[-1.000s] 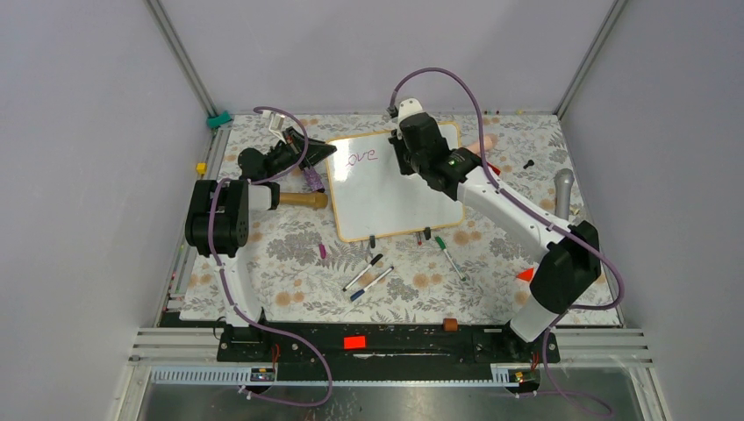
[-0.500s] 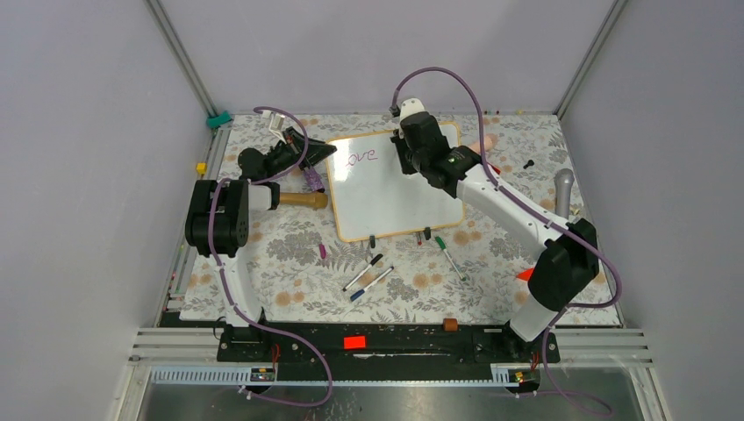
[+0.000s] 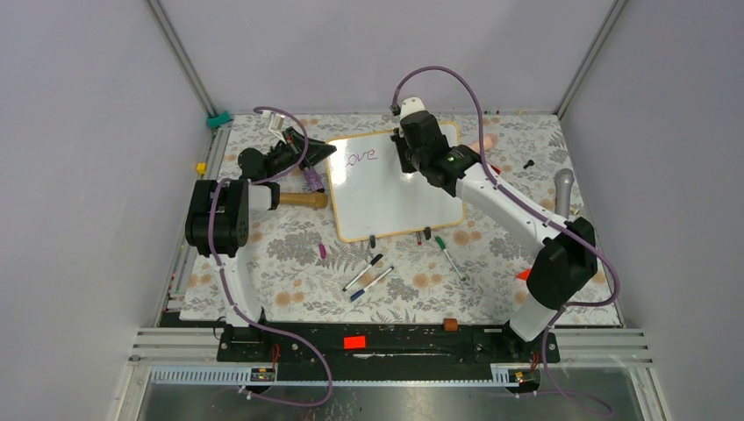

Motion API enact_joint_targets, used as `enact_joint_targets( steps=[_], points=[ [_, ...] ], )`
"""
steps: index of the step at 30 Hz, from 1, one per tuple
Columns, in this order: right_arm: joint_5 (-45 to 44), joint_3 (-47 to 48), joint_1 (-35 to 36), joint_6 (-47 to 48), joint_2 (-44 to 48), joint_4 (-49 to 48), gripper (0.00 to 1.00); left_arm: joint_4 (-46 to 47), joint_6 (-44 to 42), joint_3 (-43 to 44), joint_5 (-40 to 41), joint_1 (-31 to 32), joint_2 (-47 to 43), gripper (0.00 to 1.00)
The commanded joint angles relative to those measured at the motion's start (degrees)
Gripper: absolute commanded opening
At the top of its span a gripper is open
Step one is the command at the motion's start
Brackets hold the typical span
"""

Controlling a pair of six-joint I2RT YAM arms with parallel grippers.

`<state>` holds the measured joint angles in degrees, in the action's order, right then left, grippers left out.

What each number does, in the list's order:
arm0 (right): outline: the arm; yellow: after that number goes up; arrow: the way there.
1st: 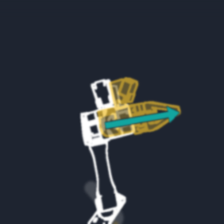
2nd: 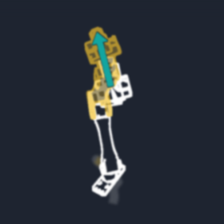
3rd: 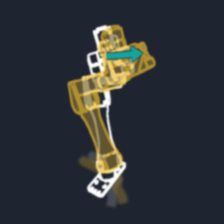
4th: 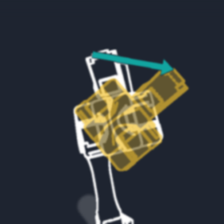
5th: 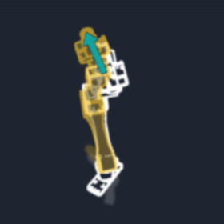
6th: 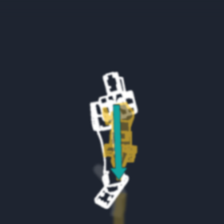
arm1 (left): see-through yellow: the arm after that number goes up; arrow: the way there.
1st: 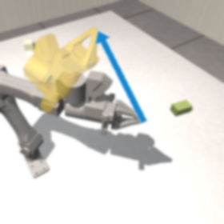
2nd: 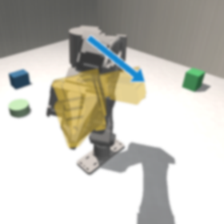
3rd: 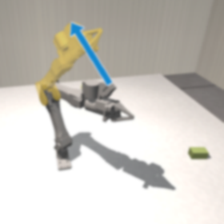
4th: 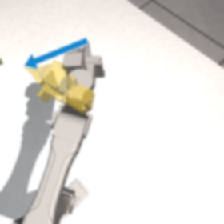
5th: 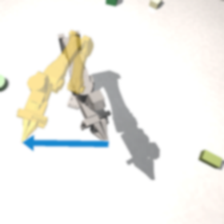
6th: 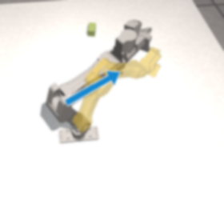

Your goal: Write a sentence on the whiteboard

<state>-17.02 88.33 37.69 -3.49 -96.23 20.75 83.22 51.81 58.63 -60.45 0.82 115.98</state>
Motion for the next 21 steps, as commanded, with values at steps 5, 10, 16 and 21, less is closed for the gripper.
enact_joint_targets(
  steps=[5,10,16,21],
  points=[
    [2.4,2.4,-0.6,0.0,-1.6,-1.5,0.00,1.3,-7.9,-2.2,-7.0,2.1,1.3,0.00],
    [3.7,2.7,-0.5,0.3,-1.6,0.1,0.00,1.3,-7.9,-2.3,-7.0,2.1,1.3,0.00],
    [4.0,2.2,-0.5,0.6,-0.8,2.1,0.00,1.3,-7.9,-2.3,-7.0,2.1,1.2,0.00],
    [3.9,2.3,-0.6,1.0,-0.7,3.8,0.00,1.3,-8.0,-2.3,-6.9,2.1,1.3,0.00]
  ],
)
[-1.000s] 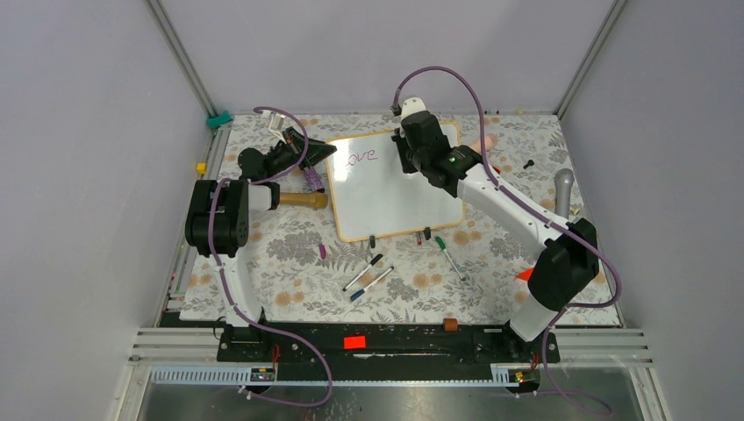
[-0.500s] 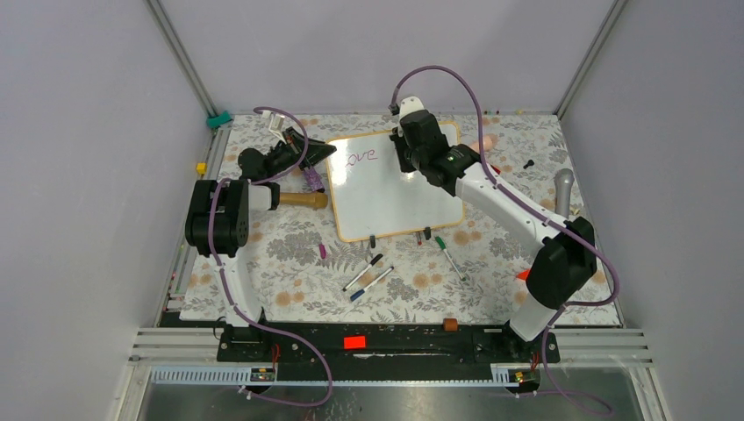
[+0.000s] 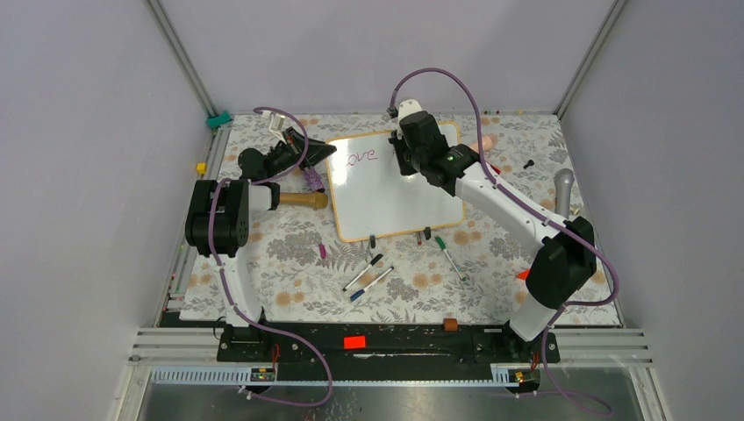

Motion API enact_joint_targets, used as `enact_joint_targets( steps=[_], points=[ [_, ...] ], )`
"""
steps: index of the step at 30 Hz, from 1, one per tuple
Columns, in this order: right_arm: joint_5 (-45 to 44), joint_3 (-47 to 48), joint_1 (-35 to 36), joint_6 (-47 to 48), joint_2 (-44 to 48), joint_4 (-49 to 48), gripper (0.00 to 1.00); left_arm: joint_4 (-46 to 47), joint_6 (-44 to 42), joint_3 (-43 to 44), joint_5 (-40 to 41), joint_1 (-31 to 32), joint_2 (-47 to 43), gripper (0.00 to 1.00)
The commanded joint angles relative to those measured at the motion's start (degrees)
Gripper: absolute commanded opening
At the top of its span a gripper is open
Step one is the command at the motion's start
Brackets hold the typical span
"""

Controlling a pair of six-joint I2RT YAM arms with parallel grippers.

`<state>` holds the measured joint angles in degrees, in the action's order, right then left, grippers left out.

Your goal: Write a sentence on the whiteboard

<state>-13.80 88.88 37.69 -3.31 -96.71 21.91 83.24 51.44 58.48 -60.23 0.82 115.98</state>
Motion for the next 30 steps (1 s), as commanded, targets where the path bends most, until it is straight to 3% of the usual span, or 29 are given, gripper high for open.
enact_joint_targets(
  steps=[1,30],
  points=[
    [0.5,1.7,-0.5,0.8,-0.2,2.9,0.00,1.3,-7.6,-2.1,-7.1,2.1,1.3,0.00],
    [-3.4,5.0,-2.1,0.8,-2.3,1.9,0.00,1.3,-7.4,-2.0,-7.1,2.1,1.4,0.00]
  ],
)
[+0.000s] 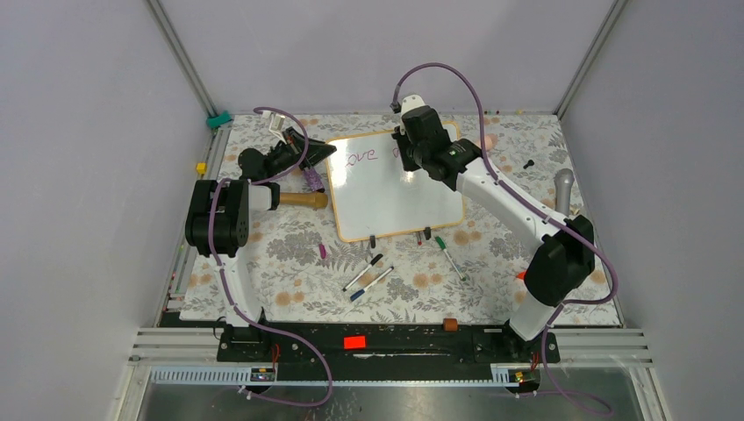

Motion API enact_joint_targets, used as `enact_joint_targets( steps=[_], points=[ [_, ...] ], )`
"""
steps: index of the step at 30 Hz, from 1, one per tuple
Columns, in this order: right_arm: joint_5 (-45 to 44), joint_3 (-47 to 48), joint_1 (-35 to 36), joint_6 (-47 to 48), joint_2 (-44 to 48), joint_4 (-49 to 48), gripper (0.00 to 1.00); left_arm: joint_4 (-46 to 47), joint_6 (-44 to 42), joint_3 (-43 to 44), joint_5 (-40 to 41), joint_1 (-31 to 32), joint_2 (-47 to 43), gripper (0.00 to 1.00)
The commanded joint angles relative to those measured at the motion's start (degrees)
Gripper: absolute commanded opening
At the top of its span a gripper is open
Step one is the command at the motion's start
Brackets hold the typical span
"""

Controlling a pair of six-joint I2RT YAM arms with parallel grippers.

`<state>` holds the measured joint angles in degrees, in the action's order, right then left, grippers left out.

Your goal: Write a sentence on the whiteboard

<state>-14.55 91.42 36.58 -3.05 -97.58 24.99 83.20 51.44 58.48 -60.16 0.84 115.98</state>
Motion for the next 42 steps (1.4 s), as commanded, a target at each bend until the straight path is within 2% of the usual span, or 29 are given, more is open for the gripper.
enact_joint_targets(
  steps=[1,20,42],
  points=[
    [-2.6,2.6,-1.0,0.4,-1.5,-1.2,0.00,1.3,-7.4,-2.0,-7.2,2.1,1.4,0.00],
    [0.2,-0.1,-1.2,-1.0,-0.2,0.7,0.00,1.4,-7.3,-1.9,-7.2,2.1,1.5,0.00],
    [-1.1,-1.5,-1.2,0.2,1.6,3.2,0.00,1.4,-7.2,-1.8,-7.1,2.0,1.5,0.00]
  ],
)
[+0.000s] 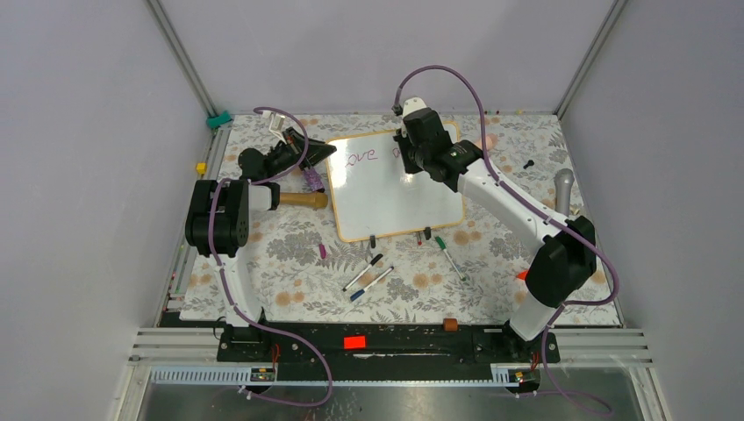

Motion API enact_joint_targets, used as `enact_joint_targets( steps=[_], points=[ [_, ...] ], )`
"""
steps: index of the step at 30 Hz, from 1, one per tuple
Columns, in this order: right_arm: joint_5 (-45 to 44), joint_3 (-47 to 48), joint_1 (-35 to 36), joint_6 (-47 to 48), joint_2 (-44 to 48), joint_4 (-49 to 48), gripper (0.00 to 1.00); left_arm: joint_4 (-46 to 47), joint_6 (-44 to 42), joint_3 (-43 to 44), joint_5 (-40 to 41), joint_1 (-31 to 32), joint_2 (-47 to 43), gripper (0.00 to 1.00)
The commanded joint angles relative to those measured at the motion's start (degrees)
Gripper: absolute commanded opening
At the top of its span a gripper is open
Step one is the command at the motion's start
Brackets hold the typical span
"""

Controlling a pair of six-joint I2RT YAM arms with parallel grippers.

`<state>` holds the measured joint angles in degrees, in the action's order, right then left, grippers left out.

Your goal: Write a sentence on the whiteboard

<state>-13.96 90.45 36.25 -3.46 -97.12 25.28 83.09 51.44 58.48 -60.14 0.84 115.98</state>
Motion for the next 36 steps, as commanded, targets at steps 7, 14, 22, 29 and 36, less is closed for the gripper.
enact_joint_targets(
  steps=[7,14,22,29,36],
  points=[
    [-1.6,-0.7,-0.9,0.6,2.2,3.2,0.00,1.5,-7.2,-1.8,-7.1,2.0,1.5,0.00],
    [1.0,2.7,-0.9,0.0,4.1,2.8,0.00,1.5,-7.1,-1.8,-7.1,2.0,1.5,0.00],
    [1.9,5.4,-1.3,-0.3,5.0,2.4,0.00,1.4,-7.1,-1.8,-7.1,1.9,1.6,0.00],
    [1.2,7.0,-2.1,-0.3,3.1,2.3,0.00,1.4,-7.2,-1.9,-7.2,1.9,1.6,0.00],
    [1.1,7.9,-2.6,-0.2,1.0,0.9,0.00,1.5,-7.1,-1.8,-7.2,1.9,1.6,0.00]
  ],
)
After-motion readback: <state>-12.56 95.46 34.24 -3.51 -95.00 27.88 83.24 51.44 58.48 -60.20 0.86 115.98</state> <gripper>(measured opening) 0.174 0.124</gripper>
